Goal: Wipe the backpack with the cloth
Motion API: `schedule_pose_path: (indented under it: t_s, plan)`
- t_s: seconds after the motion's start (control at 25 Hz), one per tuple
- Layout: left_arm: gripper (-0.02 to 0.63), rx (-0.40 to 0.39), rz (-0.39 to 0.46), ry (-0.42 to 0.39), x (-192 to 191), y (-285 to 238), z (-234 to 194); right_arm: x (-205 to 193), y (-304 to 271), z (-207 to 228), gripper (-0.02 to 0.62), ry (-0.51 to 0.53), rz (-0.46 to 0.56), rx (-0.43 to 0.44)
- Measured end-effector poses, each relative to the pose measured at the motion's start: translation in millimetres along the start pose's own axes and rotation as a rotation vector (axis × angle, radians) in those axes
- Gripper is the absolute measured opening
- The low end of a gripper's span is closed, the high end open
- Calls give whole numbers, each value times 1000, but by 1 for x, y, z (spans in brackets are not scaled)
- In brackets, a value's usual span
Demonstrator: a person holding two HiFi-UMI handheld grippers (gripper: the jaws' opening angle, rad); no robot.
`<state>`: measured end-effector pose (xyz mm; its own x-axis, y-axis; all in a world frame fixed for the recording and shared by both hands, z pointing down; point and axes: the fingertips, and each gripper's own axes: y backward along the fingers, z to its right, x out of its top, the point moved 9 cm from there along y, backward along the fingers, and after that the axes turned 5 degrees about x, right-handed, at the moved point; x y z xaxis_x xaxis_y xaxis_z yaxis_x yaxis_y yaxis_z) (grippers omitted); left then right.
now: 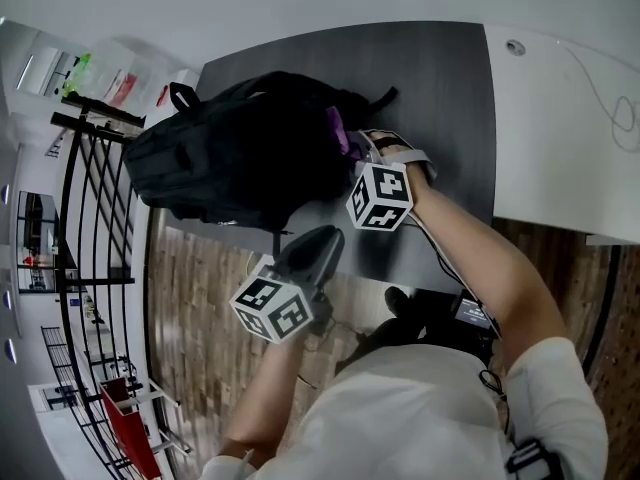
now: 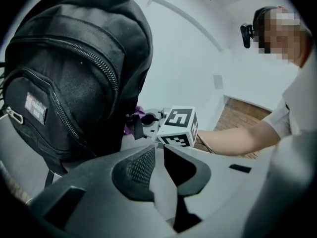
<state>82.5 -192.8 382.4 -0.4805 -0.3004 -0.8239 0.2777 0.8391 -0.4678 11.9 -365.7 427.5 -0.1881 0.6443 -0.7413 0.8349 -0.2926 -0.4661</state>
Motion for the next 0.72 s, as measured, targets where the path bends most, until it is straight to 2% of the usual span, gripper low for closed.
schedule_pose_path:
  t_s: [0.24,0.4,0.52,0.72]
  plan:
    - [57,-57,-21,-6,-8,6,-10,0,5,-23,77,-146,-34,-150]
    - [57,-85,-27,-2,-13,15,-22,3,5,-43,77,-173,-67,-227]
    - [57,-110,-29,3,-19,20,-31,5,2,-60,77,-177,-97,-241]
    - [57,-130,-21,27,-25,28,-44,13,-8,-84,77,-164,-122,-191]
